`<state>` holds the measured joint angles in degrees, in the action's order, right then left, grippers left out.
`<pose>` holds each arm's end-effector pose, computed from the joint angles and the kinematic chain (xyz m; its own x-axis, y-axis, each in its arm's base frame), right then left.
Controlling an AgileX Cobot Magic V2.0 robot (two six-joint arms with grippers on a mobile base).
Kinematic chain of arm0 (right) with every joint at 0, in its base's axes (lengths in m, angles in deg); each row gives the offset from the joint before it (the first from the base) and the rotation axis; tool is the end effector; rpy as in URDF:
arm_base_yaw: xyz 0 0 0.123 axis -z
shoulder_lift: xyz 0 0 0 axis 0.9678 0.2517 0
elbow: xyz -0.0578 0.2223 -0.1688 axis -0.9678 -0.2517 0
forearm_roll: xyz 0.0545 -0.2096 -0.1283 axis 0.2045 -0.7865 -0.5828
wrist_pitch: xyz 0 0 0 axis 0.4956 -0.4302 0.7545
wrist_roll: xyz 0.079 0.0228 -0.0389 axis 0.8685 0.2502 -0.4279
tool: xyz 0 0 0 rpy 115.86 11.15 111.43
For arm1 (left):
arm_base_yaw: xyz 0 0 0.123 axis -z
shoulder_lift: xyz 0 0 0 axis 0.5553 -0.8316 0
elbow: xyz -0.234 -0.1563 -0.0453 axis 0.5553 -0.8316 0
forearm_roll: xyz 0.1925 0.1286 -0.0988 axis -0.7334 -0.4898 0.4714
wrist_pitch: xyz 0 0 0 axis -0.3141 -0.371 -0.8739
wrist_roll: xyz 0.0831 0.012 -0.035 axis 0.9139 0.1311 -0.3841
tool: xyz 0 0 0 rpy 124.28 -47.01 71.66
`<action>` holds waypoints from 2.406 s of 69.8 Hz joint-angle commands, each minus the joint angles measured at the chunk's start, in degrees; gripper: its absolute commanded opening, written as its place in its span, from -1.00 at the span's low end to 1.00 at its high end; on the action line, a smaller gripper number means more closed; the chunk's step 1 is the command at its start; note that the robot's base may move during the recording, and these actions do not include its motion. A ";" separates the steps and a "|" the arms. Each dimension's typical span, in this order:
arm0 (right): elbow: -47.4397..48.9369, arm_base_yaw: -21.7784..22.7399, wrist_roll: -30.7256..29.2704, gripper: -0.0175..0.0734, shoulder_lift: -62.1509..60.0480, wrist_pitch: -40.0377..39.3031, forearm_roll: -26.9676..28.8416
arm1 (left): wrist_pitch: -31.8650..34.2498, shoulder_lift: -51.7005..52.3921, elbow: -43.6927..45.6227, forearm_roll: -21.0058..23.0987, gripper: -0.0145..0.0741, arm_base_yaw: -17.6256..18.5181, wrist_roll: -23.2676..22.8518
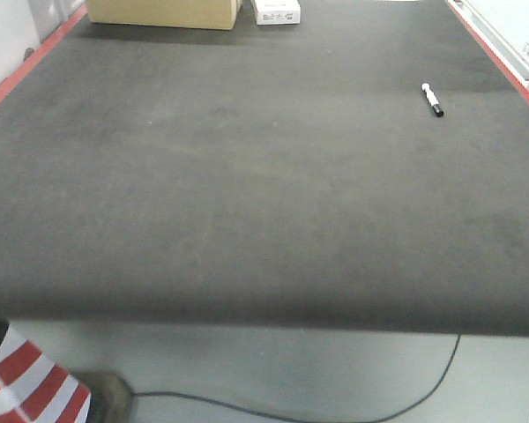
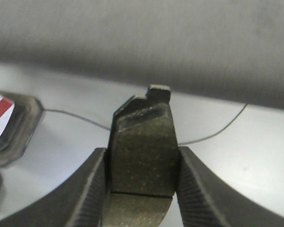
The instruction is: Move and align brake pads A on conveyor
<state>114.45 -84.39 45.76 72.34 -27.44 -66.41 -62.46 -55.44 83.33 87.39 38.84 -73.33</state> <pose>0.0815 0.0150 0.2789 -0.6742 -0.0858 -0.7335 -0.1592 0.9868 0.0309 0.1236 -0.0162 0.2929 -0.6356 -0.0495 -0.7705 0.0649 0.9910 -0.1173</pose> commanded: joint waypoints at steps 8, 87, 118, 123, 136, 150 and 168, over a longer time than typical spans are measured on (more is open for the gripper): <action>1.74 0.13 0.00 -0.62 0.06 -4.44 -0.17 | 4.56 0.15 1.76 0.66 -0.69 0.20 -0.52; 1.74 0.13 0.00 -0.62 0.06 -4.44 -0.17 | 4.56 0.15 1.76 0.66 -0.69 0.20 -0.52; 1.74 0.13 0.00 -0.62 0.06 -4.51 -0.17 | 4.56 0.15 1.76 0.66 -0.69 0.20 -0.52; 1.74 0.13 0.00 -0.62 0.06 -4.46 -0.17 | 4.56 0.15 1.76 0.66 -0.69 0.20 -0.52; 1.74 0.13 0.00 -0.62 0.06 -4.46 -0.17 | 4.56 0.15 1.76 0.66 -0.69 0.20 -0.52; 1.74 0.13 0.00 -0.62 0.06 -4.46 -0.17 | 4.56 0.15 1.76 0.66 -0.69 0.20 -0.52; 1.74 0.13 0.00 -0.62 0.06 -4.46 -0.17 | 4.56 0.15 1.76 0.66 -0.69 0.20 -0.52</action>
<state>114.45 -84.39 45.76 72.34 -27.44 -66.41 -62.46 -55.44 83.33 87.39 38.84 -73.33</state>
